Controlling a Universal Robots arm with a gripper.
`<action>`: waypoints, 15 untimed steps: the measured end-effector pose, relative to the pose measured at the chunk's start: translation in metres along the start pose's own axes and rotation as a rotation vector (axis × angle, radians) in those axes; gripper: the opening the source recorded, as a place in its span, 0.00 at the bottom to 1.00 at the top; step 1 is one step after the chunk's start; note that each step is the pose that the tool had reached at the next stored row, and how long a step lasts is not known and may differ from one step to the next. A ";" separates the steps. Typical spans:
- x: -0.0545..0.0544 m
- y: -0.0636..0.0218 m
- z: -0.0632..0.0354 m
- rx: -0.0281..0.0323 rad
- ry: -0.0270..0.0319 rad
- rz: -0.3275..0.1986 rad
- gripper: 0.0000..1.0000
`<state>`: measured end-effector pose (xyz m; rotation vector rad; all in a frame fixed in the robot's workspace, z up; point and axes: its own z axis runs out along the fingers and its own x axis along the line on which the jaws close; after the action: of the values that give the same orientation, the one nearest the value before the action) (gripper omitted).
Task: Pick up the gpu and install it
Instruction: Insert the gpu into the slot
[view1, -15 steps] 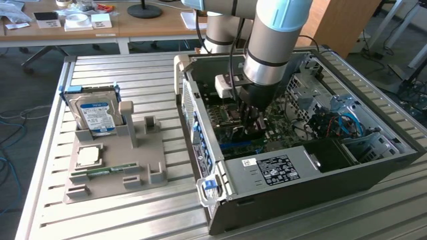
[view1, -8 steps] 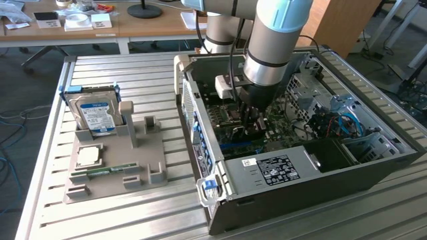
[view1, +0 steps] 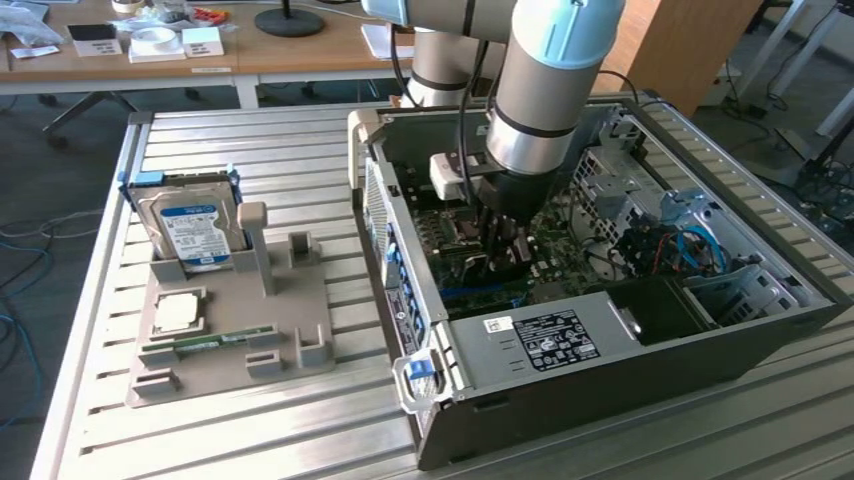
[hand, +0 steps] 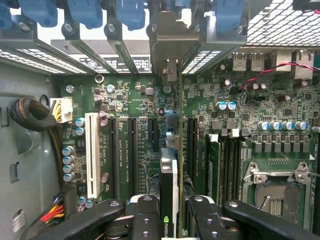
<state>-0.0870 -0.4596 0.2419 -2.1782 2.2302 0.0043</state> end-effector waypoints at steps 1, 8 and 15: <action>0.000 0.0000 0.0003 0.0001 -0.0004 0.000 0.27; 0.000 0.0000 0.0021 0.0002 -0.0012 0.000 0.27; 0.000 0.0005 0.0048 0.0007 -0.0021 0.000 0.27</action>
<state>-0.0874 -0.4595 0.2372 -2.1767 2.2288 0.0058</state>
